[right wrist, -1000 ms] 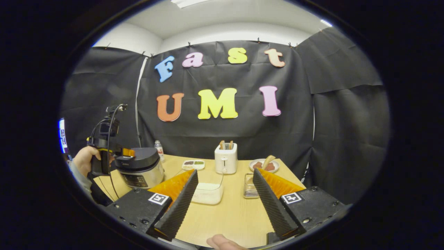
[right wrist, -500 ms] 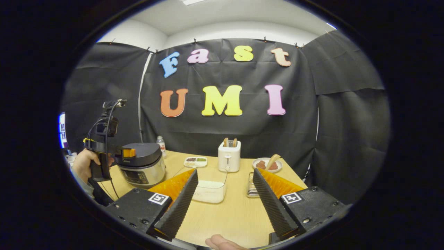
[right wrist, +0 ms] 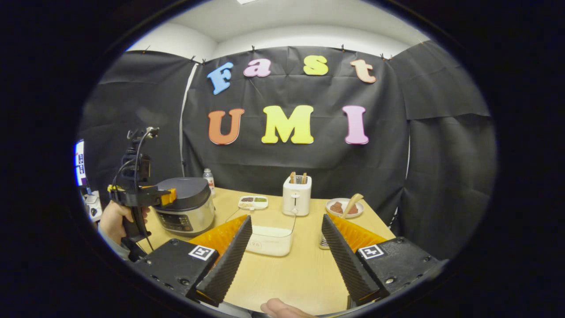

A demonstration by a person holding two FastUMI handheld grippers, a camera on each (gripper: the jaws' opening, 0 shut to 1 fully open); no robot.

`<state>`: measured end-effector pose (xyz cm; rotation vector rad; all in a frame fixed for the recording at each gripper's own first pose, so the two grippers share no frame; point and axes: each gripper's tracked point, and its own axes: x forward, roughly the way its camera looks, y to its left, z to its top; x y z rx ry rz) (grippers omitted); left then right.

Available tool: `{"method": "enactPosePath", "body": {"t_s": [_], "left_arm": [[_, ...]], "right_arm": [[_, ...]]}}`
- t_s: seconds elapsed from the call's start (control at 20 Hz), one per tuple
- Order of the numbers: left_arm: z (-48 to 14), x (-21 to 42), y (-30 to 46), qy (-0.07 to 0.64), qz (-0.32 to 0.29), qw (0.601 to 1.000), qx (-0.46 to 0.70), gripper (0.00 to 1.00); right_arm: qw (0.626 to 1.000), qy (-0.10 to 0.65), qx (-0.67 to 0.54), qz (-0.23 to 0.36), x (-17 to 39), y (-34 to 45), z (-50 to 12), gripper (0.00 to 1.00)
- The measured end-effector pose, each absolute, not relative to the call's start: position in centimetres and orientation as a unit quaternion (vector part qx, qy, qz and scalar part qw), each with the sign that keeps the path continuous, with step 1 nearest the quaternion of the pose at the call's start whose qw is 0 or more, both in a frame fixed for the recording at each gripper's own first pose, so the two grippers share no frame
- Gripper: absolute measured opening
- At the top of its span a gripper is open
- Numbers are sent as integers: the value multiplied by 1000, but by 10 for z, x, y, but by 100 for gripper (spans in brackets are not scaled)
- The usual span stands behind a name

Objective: Close the left gripper, press the button to open the rice cooker; take a wooden spoon from the chopstick holder with the right hand, scoop a spoonful of rice and pour it into the rice cooker, then put the wooden spoon back into the chopstick holder.

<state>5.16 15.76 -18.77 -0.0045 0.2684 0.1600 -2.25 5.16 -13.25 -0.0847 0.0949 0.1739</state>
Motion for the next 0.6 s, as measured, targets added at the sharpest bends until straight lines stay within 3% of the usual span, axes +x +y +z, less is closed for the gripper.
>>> {"method": "enactPosePath", "body": {"t_s": [0.4, 0.6], "left_arm": [[-175, 48, 157, 143, 71, 987, -33, 94], [-166, 32, 157, 132, 72, 989, 5, 89]], "right_arm": [[996, 36, -52, 68, -35, 41, -123, 100], [997, 18, -45, 58, -38, 34, -113, 100]]}}
